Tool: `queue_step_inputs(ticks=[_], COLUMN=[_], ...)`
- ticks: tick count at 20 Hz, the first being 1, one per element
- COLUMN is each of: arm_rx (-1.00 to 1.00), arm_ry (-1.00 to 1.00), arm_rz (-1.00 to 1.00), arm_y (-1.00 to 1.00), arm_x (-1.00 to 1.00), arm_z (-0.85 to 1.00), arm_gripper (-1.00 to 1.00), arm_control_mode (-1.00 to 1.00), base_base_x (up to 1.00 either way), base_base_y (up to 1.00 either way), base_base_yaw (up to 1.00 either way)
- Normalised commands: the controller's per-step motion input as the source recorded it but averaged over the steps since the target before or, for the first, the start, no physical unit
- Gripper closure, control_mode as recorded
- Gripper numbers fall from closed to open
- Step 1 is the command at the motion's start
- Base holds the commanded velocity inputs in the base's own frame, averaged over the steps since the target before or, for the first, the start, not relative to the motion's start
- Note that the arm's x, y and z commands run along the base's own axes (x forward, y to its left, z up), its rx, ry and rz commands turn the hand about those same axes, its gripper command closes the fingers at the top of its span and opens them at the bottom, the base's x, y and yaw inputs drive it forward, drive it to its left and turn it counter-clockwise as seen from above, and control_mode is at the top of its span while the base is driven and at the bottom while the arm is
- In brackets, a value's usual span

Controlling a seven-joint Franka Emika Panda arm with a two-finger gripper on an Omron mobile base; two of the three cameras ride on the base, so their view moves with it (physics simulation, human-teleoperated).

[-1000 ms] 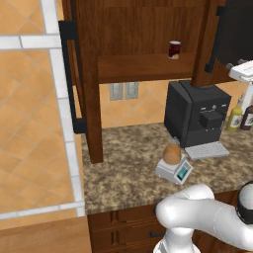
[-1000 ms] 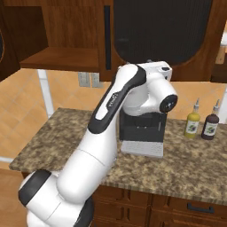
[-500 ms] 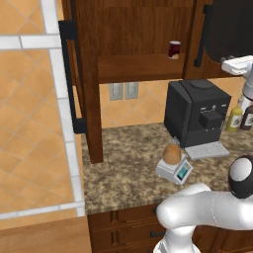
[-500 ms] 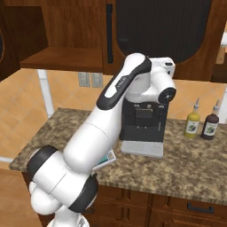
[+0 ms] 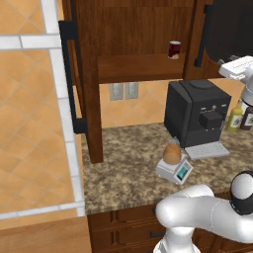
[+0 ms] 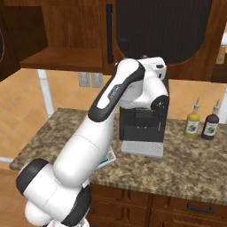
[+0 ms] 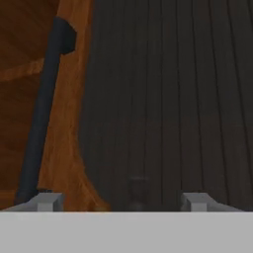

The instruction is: Pick the honey bottle and place it on the digital scale for weighing, and close the cabinet.

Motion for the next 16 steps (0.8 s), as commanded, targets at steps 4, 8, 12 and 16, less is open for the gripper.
queue_step_inputs(ticks=[4,8,12,16], arm_rx=[0.0,0.0,0.0,-0.05], arm_ry=[-0.07,-0.04,0.0,0.0], arm_rz=[-0.2,-0.08,0.0,0.02], arm_y=[0.25,0.0,-0.08,-0.32], arm_x=[-0.89,-0.98,-0.98,-0.99], arm_z=[0.34,0.42,0.73,0.6], arm_gripper=[-1.0,-1.0,-1.0,-1.0], arm_control_mode=[-1.0,-1.0,-1.0,-1.0], base_base_x=[0.0,0.0,0.0,0.0], base_base_y=[0.0,0.0,0.0,0.0], base_base_yaw=[0.0,0.0,0.0,0.0])
